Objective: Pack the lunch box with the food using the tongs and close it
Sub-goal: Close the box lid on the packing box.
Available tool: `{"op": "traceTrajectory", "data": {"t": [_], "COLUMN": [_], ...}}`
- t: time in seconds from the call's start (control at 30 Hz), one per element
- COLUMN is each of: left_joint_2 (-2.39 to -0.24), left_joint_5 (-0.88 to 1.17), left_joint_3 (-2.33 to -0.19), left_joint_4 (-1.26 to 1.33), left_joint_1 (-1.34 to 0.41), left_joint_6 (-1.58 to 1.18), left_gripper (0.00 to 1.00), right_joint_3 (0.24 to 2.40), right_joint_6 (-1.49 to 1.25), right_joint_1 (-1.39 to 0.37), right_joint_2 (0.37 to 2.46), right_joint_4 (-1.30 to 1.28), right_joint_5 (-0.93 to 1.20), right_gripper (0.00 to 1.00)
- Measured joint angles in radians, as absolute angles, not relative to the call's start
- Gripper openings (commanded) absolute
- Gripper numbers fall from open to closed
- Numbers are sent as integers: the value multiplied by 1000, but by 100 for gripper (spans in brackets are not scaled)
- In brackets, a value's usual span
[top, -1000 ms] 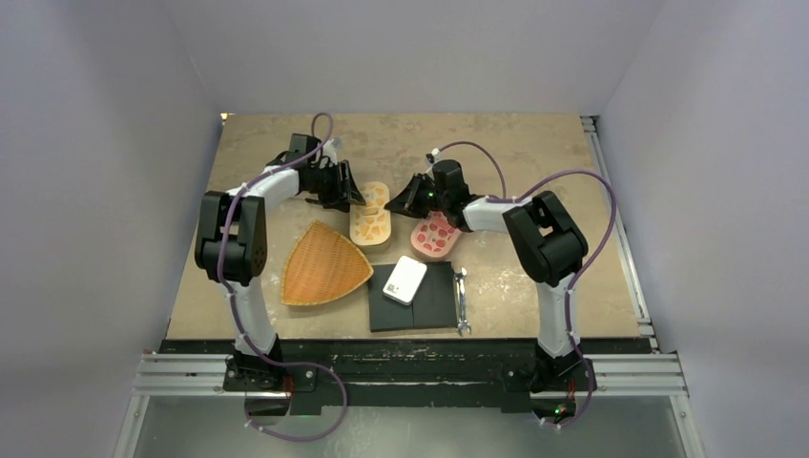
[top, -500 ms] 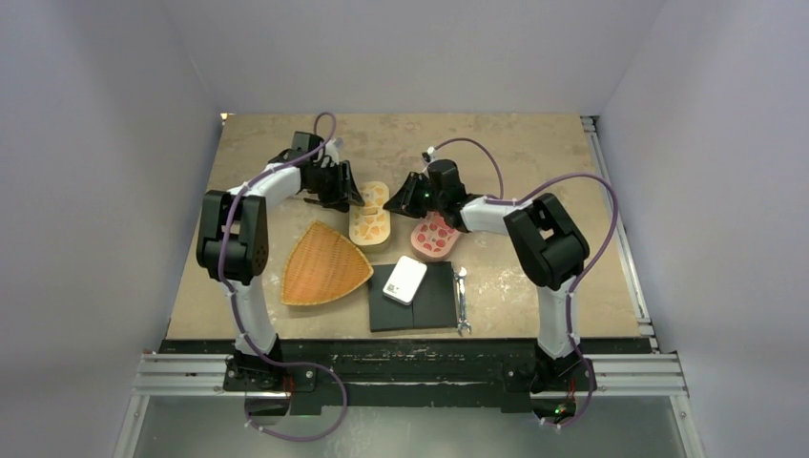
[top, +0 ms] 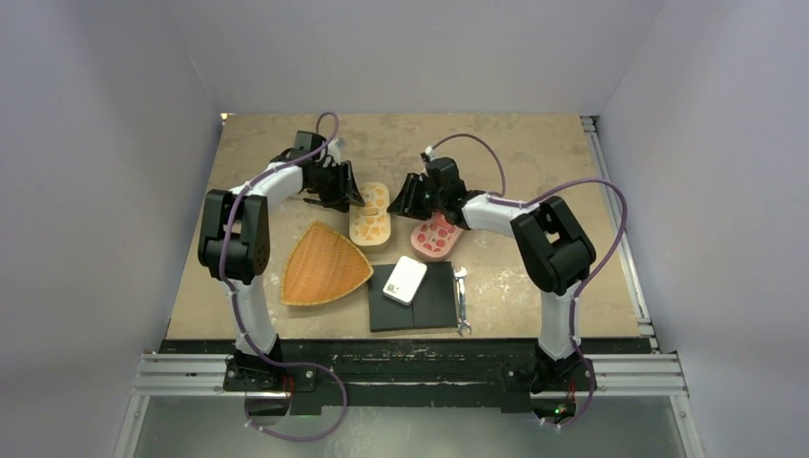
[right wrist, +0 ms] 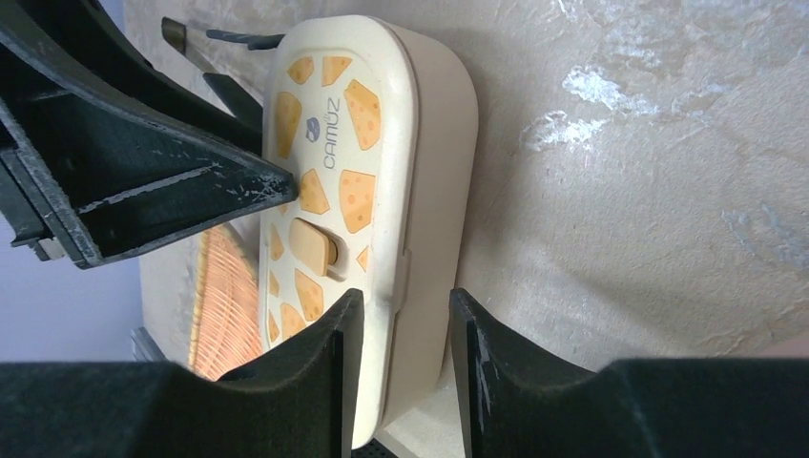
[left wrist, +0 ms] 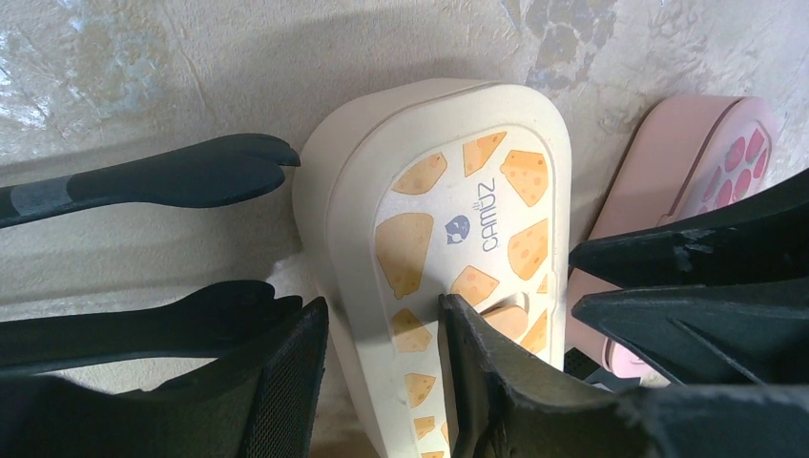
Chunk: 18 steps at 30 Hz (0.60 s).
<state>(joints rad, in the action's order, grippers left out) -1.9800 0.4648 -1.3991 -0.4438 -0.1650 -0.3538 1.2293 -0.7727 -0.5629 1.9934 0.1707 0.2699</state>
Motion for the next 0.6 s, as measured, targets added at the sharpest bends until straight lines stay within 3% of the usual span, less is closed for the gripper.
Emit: {"op": "traceTrajectory", "data": {"t": [0.4,0.6], "left_joint_2": [-1980,-1980], "left_joint_5": [463,463], "left_joint_3": [-1399,-1399], "left_joint_4": [-444,-443], "left_joint_1": [-166,-166], "left_joint_6": [-354,-354], "left_gripper": [44,44], "right_joint_3": [1238,1222], "right_joint_6": [-738,-732], "right_joint_1": [-599,-645], "right_joint_2": [1985,1973], "right_joint_4": [120,93], "right_joint_5": [278,265], "right_gripper": [51,42]}}
